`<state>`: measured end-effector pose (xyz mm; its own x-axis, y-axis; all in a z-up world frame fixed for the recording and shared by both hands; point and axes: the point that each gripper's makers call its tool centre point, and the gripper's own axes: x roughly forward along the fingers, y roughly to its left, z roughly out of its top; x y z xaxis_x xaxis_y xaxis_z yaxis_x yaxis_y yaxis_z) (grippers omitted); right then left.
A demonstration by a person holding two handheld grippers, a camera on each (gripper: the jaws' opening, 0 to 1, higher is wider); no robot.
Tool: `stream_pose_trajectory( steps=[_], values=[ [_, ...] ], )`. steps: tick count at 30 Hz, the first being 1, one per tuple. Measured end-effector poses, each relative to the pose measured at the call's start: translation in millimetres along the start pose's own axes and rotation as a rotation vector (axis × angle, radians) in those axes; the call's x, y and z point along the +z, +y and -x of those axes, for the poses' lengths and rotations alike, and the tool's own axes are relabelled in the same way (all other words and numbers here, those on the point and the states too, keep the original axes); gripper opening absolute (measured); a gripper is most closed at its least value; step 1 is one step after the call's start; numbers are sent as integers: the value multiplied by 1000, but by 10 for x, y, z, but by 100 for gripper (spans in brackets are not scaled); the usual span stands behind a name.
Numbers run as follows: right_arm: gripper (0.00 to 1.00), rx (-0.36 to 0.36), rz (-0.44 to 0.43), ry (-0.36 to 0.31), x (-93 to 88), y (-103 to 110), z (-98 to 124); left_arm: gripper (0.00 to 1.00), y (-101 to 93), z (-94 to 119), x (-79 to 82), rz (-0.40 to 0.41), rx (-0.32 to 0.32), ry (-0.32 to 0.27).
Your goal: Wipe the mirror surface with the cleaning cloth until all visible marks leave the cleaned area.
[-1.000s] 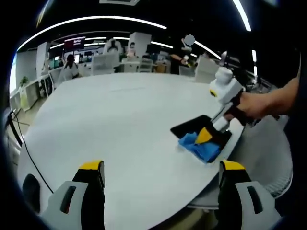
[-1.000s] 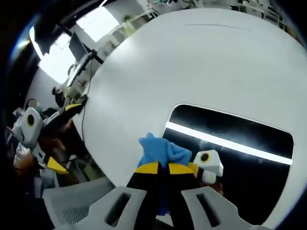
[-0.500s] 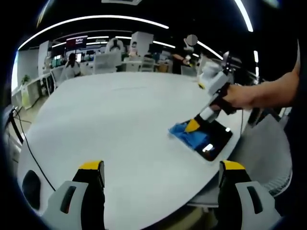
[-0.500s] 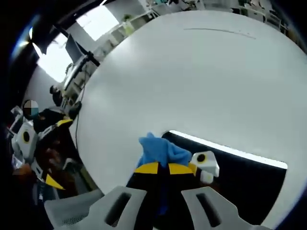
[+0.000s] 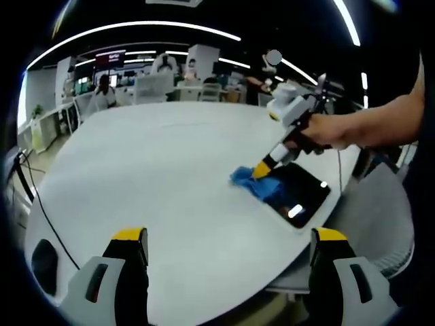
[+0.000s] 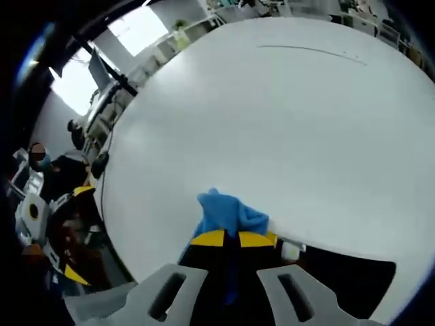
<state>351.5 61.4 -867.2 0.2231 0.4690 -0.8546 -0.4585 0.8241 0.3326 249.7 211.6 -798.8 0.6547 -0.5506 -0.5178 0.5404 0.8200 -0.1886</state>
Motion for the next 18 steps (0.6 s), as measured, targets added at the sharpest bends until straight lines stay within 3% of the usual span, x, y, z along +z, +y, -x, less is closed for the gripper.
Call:
stream_pose_trajectory(
  steps=[18],
  values=[
    [0, 28, 14, 12, -20, -12, 17, 100, -17, 38, 43, -20, 5, 2]
  ],
)
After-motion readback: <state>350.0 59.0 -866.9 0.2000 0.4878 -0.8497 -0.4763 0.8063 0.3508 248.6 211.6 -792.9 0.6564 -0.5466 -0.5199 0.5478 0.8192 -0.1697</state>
